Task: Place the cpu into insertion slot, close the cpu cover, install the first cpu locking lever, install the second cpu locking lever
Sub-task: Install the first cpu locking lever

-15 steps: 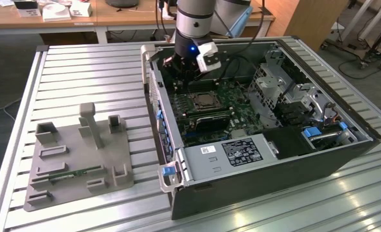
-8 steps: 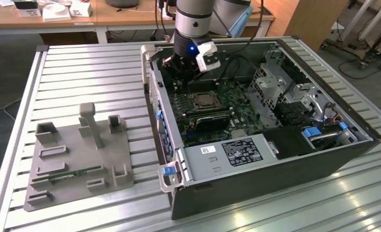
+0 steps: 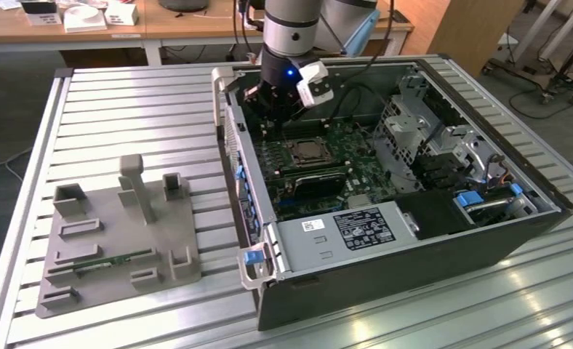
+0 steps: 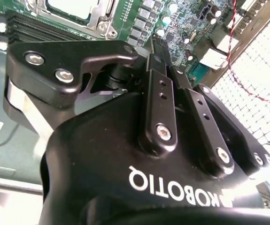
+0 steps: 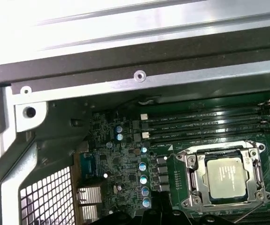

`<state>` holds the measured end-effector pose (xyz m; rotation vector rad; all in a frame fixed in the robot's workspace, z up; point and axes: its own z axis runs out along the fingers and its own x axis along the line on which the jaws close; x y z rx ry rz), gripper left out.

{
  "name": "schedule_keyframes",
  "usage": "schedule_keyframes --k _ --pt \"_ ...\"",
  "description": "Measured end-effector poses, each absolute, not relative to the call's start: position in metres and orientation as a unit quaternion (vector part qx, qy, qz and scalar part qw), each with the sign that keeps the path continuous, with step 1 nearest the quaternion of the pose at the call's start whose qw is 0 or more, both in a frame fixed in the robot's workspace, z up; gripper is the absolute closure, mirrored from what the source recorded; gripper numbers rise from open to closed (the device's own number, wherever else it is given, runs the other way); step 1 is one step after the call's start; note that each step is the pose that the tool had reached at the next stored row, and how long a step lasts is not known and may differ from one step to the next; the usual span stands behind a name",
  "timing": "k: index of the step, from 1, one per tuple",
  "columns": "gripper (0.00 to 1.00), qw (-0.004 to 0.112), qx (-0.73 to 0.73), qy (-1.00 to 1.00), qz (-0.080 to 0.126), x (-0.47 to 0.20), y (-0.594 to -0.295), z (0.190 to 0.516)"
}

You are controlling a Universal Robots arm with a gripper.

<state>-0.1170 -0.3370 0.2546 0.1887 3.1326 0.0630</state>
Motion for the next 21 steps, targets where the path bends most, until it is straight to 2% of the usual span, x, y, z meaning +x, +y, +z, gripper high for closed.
schedule_keyframes --k 13,21 --pt "0.89 0.009 0.046 0.999 0.02 -0.121 -0.33 0.255" --pt "0.89 0.009 0.033 0.999 0.02 -0.122 -0.322 0.255"
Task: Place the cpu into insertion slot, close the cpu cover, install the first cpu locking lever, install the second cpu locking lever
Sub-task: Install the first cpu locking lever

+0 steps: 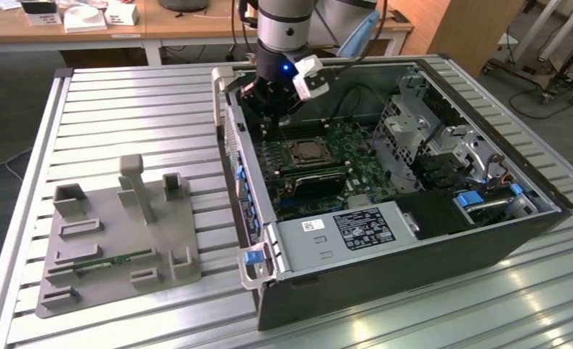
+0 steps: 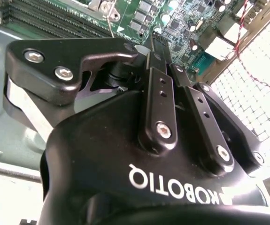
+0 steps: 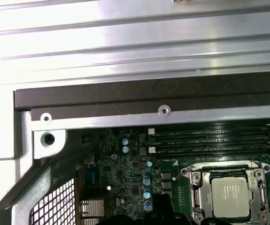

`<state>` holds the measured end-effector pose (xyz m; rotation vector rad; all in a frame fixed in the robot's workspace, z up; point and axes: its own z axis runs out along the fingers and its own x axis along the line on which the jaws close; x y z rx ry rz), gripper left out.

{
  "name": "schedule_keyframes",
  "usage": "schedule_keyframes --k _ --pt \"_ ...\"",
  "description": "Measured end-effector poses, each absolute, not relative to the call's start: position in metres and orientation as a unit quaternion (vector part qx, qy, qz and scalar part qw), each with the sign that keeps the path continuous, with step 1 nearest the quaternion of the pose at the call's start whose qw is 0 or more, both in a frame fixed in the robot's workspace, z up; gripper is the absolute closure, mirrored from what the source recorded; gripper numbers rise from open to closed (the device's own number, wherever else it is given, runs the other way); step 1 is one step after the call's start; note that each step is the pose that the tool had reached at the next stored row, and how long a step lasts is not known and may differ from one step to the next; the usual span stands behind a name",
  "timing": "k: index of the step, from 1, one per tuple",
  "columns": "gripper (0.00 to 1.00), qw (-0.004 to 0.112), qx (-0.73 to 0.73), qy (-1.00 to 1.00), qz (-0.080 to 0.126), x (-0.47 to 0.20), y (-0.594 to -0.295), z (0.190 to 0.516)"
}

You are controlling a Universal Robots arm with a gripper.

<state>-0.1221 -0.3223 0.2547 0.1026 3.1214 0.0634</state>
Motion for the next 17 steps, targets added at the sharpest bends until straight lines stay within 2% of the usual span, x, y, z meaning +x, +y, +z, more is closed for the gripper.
schedule_keyframes --k 17 --pt "0.89 0.009 0.015 1.0 0.021 -0.12 -0.312 0.251"
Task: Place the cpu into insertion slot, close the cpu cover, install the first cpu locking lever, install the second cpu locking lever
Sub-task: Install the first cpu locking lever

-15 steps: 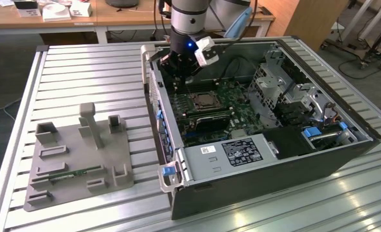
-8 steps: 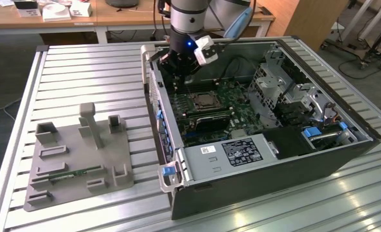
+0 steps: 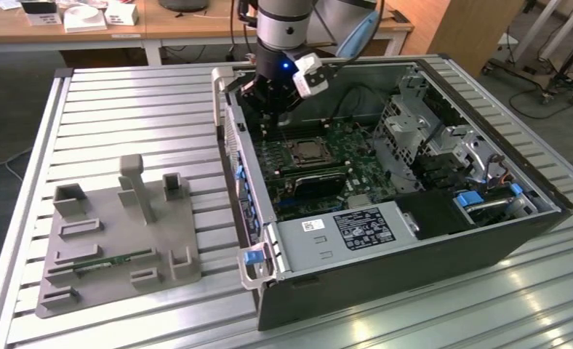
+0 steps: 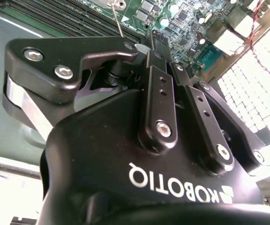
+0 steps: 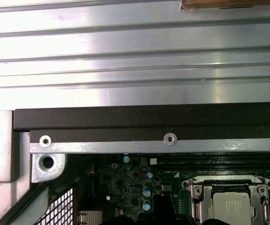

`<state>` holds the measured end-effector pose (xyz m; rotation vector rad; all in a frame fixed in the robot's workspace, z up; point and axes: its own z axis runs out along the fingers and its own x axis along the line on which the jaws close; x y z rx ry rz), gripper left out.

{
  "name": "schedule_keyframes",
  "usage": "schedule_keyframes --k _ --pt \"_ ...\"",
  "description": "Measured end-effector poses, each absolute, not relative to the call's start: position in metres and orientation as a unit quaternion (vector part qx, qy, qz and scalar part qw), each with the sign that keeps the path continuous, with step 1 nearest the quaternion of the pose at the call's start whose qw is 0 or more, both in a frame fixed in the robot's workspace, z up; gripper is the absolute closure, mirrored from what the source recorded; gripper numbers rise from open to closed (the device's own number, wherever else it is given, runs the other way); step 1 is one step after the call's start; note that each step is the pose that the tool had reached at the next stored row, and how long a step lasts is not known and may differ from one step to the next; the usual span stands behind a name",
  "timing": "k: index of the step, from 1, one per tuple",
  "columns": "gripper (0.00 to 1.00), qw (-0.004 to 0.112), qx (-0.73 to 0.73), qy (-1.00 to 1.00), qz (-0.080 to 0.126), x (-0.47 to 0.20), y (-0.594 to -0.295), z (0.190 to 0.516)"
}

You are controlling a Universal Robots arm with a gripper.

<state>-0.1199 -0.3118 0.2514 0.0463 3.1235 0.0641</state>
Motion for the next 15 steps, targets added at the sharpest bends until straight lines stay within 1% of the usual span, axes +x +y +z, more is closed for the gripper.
schedule_keyframes --k 15 --pt "0.89 0.009 0.002 1.0 0.021 -0.1119 -0.3104 0.2513"
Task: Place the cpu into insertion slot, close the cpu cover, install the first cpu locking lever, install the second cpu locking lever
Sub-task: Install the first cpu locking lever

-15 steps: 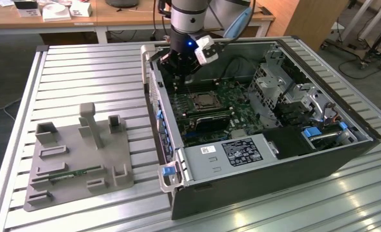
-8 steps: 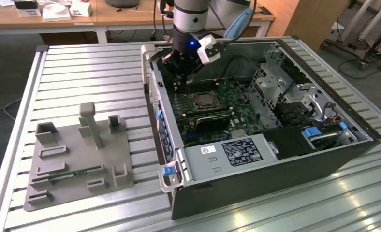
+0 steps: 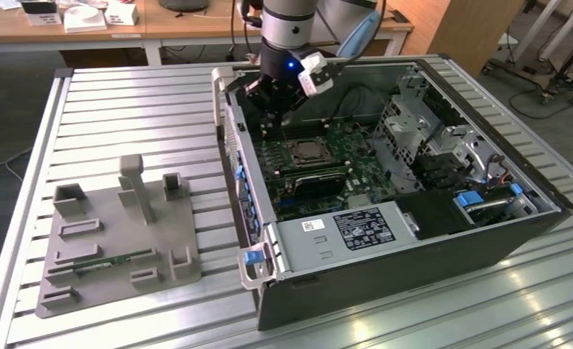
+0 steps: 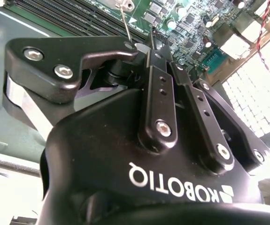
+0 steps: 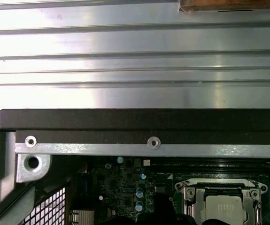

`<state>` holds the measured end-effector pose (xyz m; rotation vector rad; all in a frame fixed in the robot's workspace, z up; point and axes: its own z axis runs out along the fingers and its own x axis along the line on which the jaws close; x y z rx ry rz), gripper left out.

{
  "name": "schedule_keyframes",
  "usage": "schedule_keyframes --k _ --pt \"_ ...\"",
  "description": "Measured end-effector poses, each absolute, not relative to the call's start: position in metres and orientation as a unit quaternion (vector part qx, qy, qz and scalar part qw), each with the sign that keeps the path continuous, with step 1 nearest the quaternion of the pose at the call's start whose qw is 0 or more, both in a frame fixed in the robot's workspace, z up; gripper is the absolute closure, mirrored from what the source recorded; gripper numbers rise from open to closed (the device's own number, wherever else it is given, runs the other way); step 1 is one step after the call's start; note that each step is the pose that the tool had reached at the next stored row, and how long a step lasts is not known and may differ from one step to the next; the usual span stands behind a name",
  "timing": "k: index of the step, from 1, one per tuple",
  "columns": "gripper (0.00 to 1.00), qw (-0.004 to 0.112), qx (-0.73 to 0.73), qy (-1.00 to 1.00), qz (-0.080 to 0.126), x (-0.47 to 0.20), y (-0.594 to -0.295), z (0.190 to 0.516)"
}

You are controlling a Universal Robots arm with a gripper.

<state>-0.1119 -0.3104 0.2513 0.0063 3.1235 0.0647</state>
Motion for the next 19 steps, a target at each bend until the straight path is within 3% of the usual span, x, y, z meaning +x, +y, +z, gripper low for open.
schedule_keyframes --k 19 --pt "0.89 0.009 -0.009 1.0 0.021 -0.089 -0.31 0.251"
